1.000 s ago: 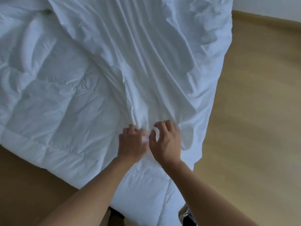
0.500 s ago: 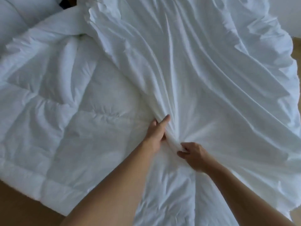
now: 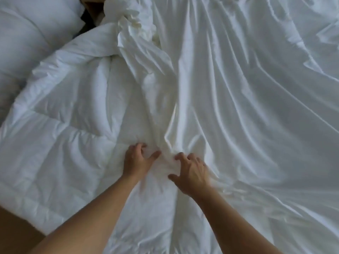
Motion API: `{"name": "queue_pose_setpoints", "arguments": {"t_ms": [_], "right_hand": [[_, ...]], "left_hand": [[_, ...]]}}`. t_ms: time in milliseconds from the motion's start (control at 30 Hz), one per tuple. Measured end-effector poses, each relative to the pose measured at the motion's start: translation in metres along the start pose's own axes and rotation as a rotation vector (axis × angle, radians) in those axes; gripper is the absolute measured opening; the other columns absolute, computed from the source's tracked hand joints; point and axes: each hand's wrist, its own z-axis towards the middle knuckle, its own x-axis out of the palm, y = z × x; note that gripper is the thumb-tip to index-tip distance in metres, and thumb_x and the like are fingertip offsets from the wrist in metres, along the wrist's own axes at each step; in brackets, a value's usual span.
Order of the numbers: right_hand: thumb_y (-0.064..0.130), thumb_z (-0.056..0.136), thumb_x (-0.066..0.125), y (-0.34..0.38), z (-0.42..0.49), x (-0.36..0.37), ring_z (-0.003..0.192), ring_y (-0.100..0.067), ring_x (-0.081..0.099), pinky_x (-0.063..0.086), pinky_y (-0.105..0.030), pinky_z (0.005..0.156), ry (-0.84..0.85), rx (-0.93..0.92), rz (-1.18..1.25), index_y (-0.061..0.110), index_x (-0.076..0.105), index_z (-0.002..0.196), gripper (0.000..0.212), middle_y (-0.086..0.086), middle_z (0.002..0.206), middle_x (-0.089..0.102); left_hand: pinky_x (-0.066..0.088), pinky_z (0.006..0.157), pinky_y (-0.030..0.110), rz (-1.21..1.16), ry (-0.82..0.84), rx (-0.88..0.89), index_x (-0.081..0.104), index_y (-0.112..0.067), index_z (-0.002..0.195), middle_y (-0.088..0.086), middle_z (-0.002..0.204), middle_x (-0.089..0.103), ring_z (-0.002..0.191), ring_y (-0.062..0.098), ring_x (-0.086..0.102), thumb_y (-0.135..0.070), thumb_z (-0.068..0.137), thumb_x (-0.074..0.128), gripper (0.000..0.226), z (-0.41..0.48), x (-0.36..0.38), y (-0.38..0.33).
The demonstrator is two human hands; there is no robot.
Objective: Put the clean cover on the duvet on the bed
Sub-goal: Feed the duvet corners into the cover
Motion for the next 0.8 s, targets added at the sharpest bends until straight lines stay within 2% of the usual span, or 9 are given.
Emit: {"name": "queue_pose_setpoints", "arguments": {"t_ms": [100, 167, 233, 400, 467, 533, 600, 667, 800], "right_hand": [[0.072, 0.061, 0.08, 0.011, 0.022, 0.033, 0.137, -0.032, 0.041, 0.035, -0.047, 0.111, 0.208, 0.227, 0.07, 0.028, 0.027, 0.148, 0.11, -0.008, 0.144, 0.041], [0.078, 0.055, 0.079, 0.011, 0.031, 0.051, 0.137, -0.034, 0.038, 0.034, -0.049, 0.11, 0.171, 0.29, -0.046, 0.021, 0.016, 0.152, 0.129, -0.01, 0.146, 0.036], [0.079, 0.052, 0.078, 0.013, 0.037, 0.063, 0.136, -0.035, 0.038, 0.035, -0.051, 0.109, 0.125, 0.32, -0.127, 0.015, 0.01, 0.154, 0.138, -0.012, 0.145, 0.036], [0.072, 0.054, 0.085, 0.032, 0.044, 0.068, 0.136, -0.037, 0.038, 0.035, -0.051, 0.109, 0.039, 0.465, -0.213, 0.011, 0.013, 0.155, 0.138, -0.017, 0.146, 0.036], [0.064, 0.054, 0.09, 0.051, 0.032, 0.074, 0.134, -0.04, 0.038, 0.033, -0.052, 0.11, -0.172, 0.439, -0.231, 0.012, 0.023, 0.151, 0.128, -0.02, 0.145, 0.037], [0.06, 0.052, 0.09, 0.076, 0.01, 0.096, 0.142, -0.041, 0.029, 0.017, -0.053, 0.116, -0.441, 0.215, -0.196, 0.016, 0.027, 0.153, 0.127, -0.02, 0.154, 0.03], [0.072, 0.053, 0.08, 0.112, -0.017, 0.129, 0.153, -0.043, 0.002, -0.006, -0.055, 0.12, -0.296, 0.048, -0.206, 0.031, 0.013, 0.16, 0.133, -0.013, 0.169, 0.003], [0.08, 0.058, 0.073, 0.145, -0.029, 0.167, 0.15, -0.047, -0.018, -0.006, -0.068, 0.118, 0.048, 0.148, -0.241, 0.038, -0.01, 0.159, 0.137, -0.007, 0.166, -0.024], [0.07, 0.061, 0.081, 0.17, 0.0, 0.184, 0.145, -0.055, -0.022, 0.0, -0.078, 0.112, 0.253, 0.391, -0.235, 0.037, -0.023, 0.154, 0.144, -0.009, 0.161, -0.035]], "left_hand": [[0.011, 0.119, 0.06, 0.507, 0.148, 0.025, 0.014, -0.051, 0.155, 0.002, 0.167, 0.003, 0.154, 0.034, 0.008, -0.1, 0.048, 0.056, 0.125, 0.024, -0.038, 0.052], [0.003, 0.114, 0.073, 0.548, 0.3, -0.027, -0.012, -0.057, 0.152, -0.009, 0.165, -0.028, 0.155, 0.032, -0.017, -0.106, 0.038, 0.049, 0.138, 0.036, -0.05, 0.071], [0.007, 0.109, 0.081, 0.556, 0.406, -0.001, -0.022, -0.059, 0.148, -0.014, 0.159, -0.04, 0.152, 0.03, -0.025, -0.105, 0.031, 0.055, 0.147, 0.039, -0.056, 0.081], [0.008, 0.099, 0.087, 0.691, 0.519, 0.117, -0.042, -0.063, 0.131, -0.014, 0.148, -0.054, 0.149, 0.028, -0.034, -0.095, 0.019, 0.069, 0.161, 0.02, -0.068, 0.137], [0.01, 0.1, 0.087, 0.673, 0.528, 0.111, -0.036, -0.061, 0.138, -0.013, 0.151, -0.052, 0.149, 0.028, -0.033, -0.089, 0.027, 0.077, 0.161, 0.02, -0.069, 0.14], [0.01, 0.098, 0.089, 0.656, 0.541, 0.123, -0.029, -0.058, 0.144, -0.012, 0.153, -0.049, 0.15, 0.028, -0.033, -0.083, 0.033, 0.082, 0.159, 0.027, -0.066, 0.139], [0.011, 0.095, 0.091, 0.637, 0.577, 0.163, -0.025, -0.058, 0.146, -0.012, 0.156, -0.045, 0.15, 0.028, -0.031, -0.081, 0.037, 0.084, 0.156, 0.039, -0.063, 0.142], [0.015, 0.096, 0.089, 0.619, 0.628, 0.229, -0.018, -0.057, 0.149, -0.011, 0.161, -0.037, 0.152, 0.029, -0.025, -0.076, 0.046, 0.085, 0.147, 0.051, -0.069, 0.146], [0.014, 0.125, 0.052, 0.623, 0.783, 0.358, -0.001, -0.042, 0.16, 0.007, 0.168, -0.022, 0.154, 0.04, -0.012, -0.055, 0.071, 0.085, 0.125, 0.075, -0.097, 0.144]]}}
